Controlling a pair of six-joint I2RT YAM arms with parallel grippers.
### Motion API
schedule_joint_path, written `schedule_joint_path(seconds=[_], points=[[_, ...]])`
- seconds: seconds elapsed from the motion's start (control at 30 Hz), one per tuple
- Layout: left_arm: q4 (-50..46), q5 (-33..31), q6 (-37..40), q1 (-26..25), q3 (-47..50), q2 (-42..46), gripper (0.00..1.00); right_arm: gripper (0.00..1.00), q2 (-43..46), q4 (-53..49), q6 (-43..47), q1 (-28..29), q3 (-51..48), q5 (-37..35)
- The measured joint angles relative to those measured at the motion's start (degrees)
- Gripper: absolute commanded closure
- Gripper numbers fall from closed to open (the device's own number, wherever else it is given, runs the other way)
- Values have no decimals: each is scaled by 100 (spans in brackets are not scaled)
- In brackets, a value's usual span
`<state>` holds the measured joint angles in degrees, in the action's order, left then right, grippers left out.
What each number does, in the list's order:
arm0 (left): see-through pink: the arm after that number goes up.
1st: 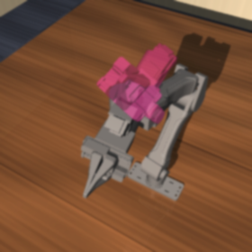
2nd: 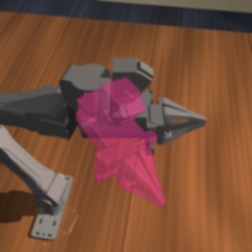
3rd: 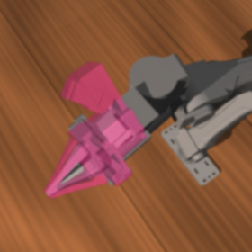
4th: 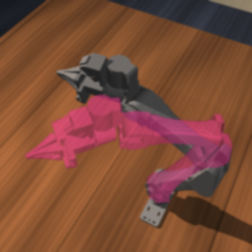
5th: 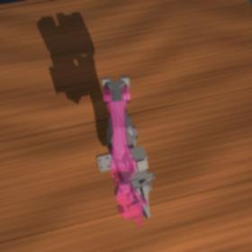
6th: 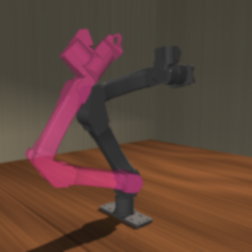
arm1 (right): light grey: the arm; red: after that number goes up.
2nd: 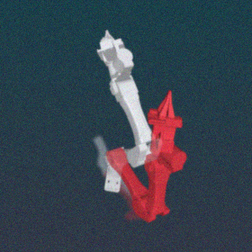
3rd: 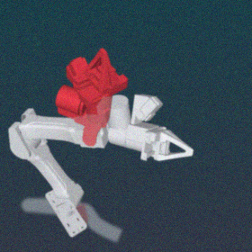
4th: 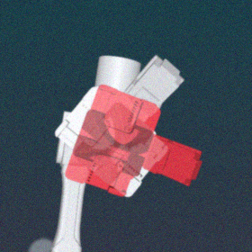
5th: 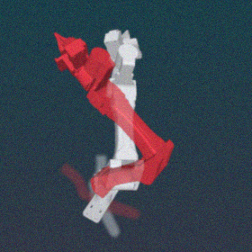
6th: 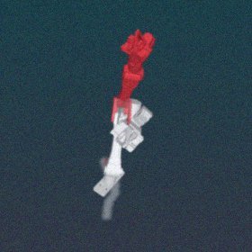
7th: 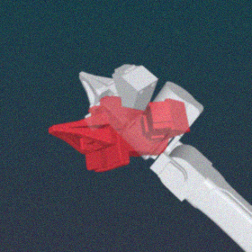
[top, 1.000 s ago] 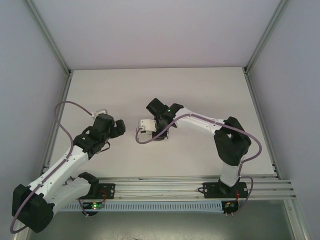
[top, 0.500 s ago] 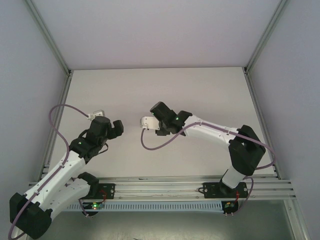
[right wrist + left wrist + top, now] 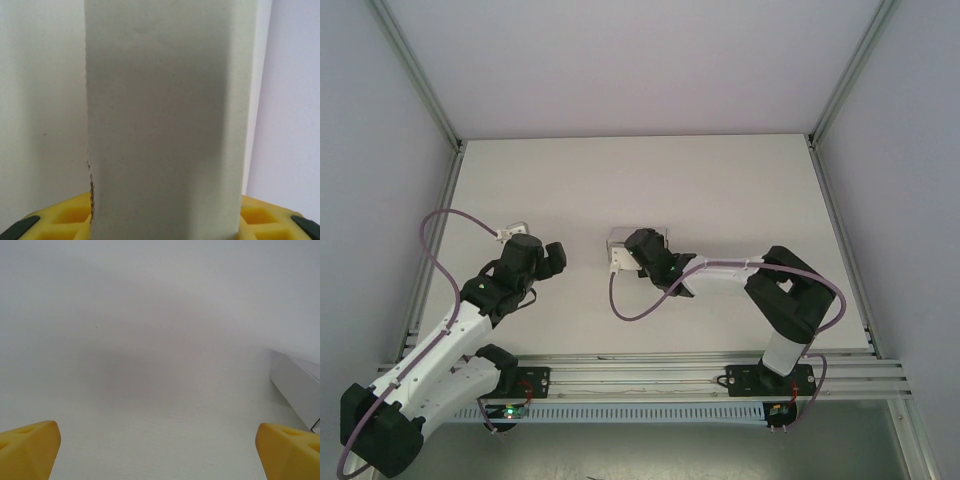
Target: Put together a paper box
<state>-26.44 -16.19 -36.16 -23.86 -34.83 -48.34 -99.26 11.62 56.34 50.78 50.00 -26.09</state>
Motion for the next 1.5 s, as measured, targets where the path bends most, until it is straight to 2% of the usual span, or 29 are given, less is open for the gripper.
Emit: schedule_joint_path(seconds=[0.13,0.23,0.4,0.5,0.93,1.13,1.23,1.3,1.4,1.5], points=[[0,-24,0,0,22,0,0,50,15,173,-81,0,-111,72],[0,-35,0,0,28,-7,0,29,101,94,-166,2,-160,192],[4,-39,2,0,50,-22,0,17,219,-201,-361,2,-249,258],[7,-39,7,0,55,-22,0,2,319,-463,-501,2,-278,308],[7,-107,46,0,52,-63,0,2,1447,-1965,-1340,273,-278,820],[37,-369,208,0,52,-61,0,2,2662,-2138,-2103,225,-378,1016],[208,-527,389,13,52,-57,1,2,3423,-2127,-2800,-101,-492,1108],[348,-662,522,61,52,-70,0,2,3941,-2100,-3477,-627,-557,1176],[715,-809,966,243,59,-157,0,2,4776,-1768,-4610,-1801,-870,1187],[1320,-675,1491,697,195,-184,0,2,5451,-1233,-5224,-2927,-1550,1207]])
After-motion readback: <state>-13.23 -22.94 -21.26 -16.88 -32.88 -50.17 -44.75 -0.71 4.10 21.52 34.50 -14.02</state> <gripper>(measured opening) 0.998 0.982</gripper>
